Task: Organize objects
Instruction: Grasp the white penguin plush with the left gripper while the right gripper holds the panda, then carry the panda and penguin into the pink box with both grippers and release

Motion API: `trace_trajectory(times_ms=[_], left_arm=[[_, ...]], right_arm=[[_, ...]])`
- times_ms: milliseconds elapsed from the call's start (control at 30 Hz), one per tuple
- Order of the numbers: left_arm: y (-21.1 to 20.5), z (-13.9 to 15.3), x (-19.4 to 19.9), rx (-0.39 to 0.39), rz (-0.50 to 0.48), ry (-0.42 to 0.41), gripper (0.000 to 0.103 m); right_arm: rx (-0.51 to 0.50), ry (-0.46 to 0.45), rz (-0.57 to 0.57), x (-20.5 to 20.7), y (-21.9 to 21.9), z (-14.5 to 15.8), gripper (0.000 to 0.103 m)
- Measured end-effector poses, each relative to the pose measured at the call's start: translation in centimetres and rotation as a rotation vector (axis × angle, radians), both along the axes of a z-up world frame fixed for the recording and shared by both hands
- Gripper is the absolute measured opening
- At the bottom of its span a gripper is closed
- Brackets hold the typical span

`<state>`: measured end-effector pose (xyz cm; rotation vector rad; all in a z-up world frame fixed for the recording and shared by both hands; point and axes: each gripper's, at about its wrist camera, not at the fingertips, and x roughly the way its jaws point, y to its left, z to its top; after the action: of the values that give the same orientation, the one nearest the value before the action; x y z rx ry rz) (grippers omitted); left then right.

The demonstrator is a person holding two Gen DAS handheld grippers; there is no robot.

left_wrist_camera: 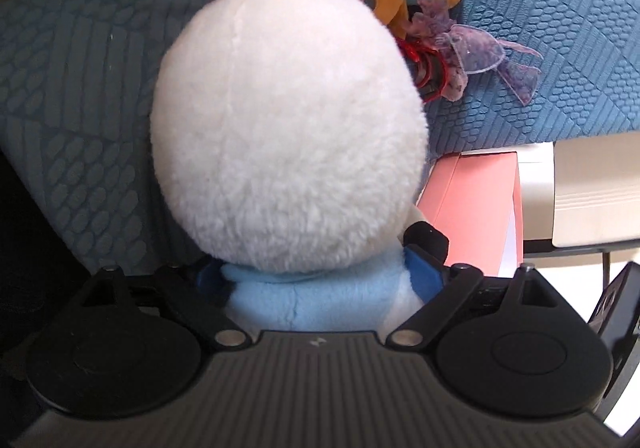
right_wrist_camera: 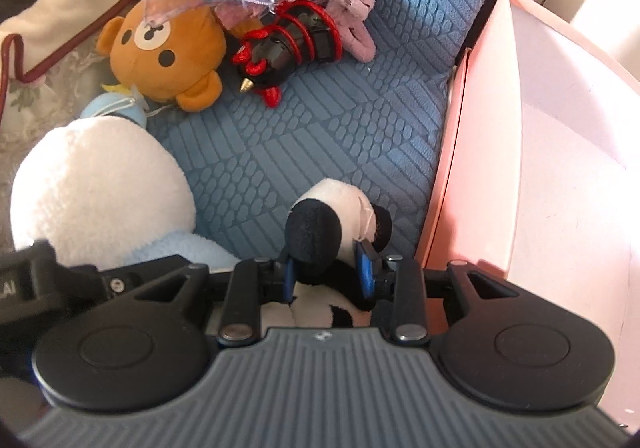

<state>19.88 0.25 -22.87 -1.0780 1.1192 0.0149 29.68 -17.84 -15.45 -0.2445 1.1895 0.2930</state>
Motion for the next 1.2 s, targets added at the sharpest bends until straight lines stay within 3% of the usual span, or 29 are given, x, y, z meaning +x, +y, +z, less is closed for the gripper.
trace_trajectory(times_ms=[133,533,900,1200], left_arm=[[0.4,1.3,-0.7,0.03,0.008,-0.001,0.085],[1.7,7.0,-1.4,0.245,-0.082,-0.033,0.08],[1.3,9.0,-0.2,0.22,-0.088,-0.011,0.077],[-0.7,15.4,1.7,0.266,-0.14,-0.098,0.077]], right_arm=[[0.019,-0.003,0.01,-0.6,0.0,0.6,0.034],[0.057,-0.057,0.1,-3.1,0.6,5.7,0.034],[0.081,-0.053,0.076,-3.9,-1.6,8.3,0.034],[0.135,-0.076,0.048,-2.9,-4.5,13.2,0.034]])
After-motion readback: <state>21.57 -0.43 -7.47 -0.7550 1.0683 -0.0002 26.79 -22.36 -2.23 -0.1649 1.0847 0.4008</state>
